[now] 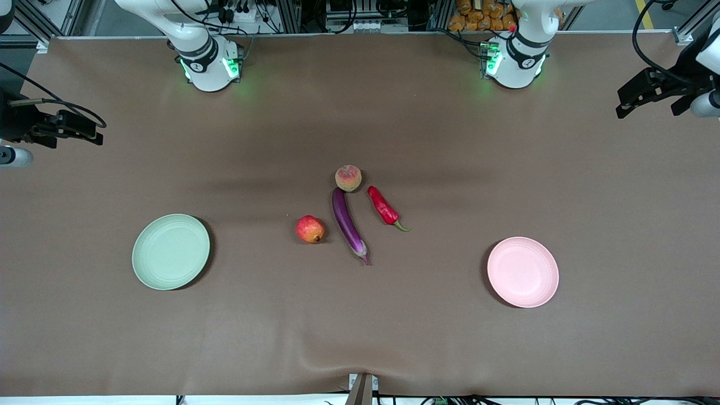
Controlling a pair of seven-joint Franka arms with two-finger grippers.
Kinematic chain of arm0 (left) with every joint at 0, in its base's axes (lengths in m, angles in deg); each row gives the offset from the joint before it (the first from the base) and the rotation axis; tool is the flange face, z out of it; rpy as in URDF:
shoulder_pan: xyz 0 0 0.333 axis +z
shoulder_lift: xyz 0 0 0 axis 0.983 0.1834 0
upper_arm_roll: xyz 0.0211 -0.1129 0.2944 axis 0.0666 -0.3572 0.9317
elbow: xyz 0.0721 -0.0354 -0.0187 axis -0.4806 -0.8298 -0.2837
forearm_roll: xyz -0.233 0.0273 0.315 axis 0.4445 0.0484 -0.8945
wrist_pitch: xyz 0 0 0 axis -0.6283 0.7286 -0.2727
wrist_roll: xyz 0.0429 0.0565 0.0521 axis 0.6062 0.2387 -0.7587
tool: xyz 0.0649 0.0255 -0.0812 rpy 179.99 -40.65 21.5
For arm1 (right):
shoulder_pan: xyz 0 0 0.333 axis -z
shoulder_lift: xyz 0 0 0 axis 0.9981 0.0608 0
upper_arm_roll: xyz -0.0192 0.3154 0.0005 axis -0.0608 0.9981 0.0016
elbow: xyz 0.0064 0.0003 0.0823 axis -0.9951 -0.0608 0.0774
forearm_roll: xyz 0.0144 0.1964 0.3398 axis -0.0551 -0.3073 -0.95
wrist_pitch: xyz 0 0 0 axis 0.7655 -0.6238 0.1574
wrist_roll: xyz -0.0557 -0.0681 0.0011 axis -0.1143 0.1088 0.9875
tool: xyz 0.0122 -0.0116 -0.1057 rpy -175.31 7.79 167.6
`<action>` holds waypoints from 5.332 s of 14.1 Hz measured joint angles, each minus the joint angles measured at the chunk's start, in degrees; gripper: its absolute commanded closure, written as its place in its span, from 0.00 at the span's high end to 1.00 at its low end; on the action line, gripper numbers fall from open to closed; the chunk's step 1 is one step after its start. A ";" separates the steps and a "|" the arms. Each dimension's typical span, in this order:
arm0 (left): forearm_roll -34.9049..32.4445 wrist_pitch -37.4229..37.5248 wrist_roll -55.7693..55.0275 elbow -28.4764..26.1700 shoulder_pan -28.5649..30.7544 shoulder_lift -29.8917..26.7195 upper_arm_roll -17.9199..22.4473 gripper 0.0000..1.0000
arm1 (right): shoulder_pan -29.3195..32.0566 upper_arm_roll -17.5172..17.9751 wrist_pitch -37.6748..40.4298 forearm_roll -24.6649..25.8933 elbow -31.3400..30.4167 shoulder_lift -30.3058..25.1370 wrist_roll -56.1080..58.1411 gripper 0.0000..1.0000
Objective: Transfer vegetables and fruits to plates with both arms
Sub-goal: 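Reach the left gripper to the red pepper while the right gripper reaches the pomegranate, then carry the pepper to the pink plate while the right gripper lifts the pomegranate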
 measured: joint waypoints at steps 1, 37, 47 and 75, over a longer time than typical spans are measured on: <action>0.00 0.00 -0.01 0.04 -0.01 0.01 -0.03 1.00 | 0.00 -0.02 0.00 0.00 0.00 0.00 0.00 1.00; -27.72 -54.00 -99.47 -7.71 -23.58 50.65 -18.97 0.31 | 0.03 0.06 -1.08 0.01 -0.22 0.88 0.01 1.00; -32.28 -46.32 -90.89 -5.71 -18.09 45.68 -17.46 0.00 | -7.22 1.06 -11.00 -3.23 -0.84 11.97 -2.16 1.00; -28.95 -40.01 -43.71 5.57 7.40 52.03 -14.04 0.42 | -33.20 0.97 -43.69 2.51 3.75 43.21 -33.17 0.26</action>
